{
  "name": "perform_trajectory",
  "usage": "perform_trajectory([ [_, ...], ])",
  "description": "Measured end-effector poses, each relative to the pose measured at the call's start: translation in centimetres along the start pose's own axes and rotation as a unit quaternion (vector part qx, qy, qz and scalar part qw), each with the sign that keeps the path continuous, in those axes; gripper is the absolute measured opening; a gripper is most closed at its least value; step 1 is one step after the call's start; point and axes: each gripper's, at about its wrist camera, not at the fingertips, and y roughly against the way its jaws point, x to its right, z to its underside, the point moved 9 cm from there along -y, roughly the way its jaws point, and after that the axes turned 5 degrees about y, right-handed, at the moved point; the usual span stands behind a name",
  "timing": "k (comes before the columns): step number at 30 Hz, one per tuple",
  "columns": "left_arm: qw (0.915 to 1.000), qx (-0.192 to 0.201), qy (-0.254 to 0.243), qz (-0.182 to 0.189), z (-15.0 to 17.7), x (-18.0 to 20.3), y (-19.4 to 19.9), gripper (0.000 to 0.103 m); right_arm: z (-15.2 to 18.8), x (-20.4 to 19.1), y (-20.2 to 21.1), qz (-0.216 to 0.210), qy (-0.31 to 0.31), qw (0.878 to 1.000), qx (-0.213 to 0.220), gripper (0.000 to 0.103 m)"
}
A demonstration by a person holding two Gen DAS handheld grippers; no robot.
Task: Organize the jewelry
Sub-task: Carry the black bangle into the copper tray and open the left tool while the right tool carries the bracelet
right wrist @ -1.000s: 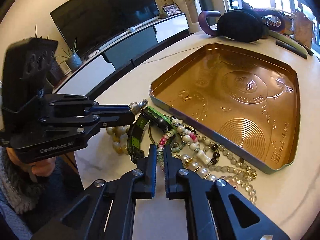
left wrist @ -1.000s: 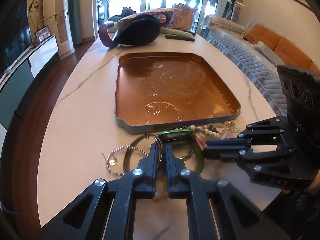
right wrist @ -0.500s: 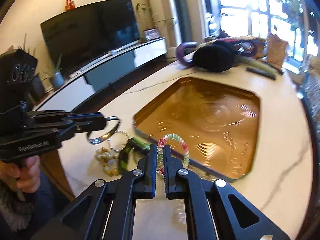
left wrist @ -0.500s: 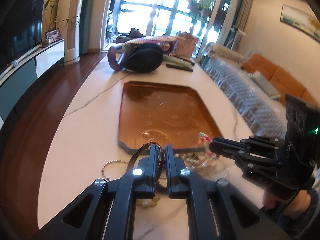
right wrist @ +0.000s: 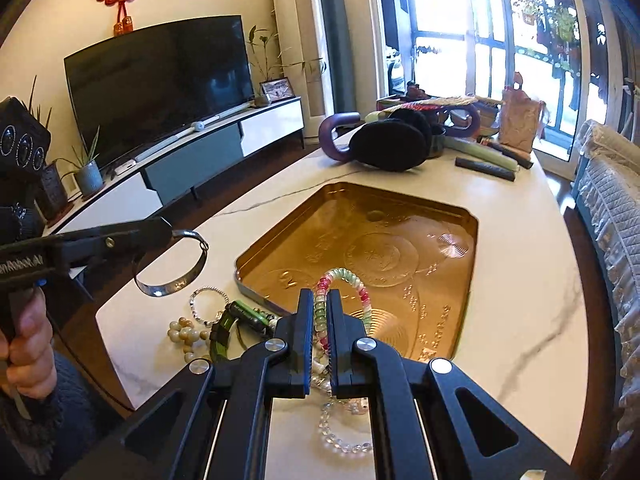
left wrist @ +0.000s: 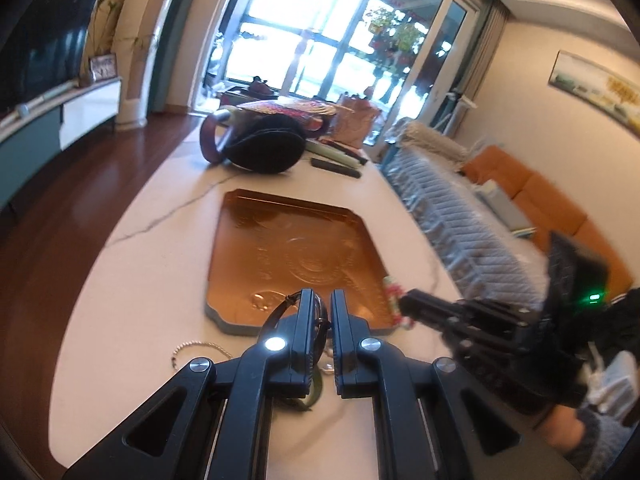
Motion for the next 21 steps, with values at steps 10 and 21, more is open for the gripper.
perform_trajectory([
  [10,0.9955,0.028,-0.064,-0.064,-1.4,4.0,-0.6,0.008,-2.7,1.8,2.9,0.022,-0.025,0.999,0.026,0.007],
  [21,0.9875,0.099,-0.091,-0.082,-7.0,6.7,0.6,0.008,-10.0,3.2,5.7,0.046,-0.019,0.995,0.088,0.007],
])
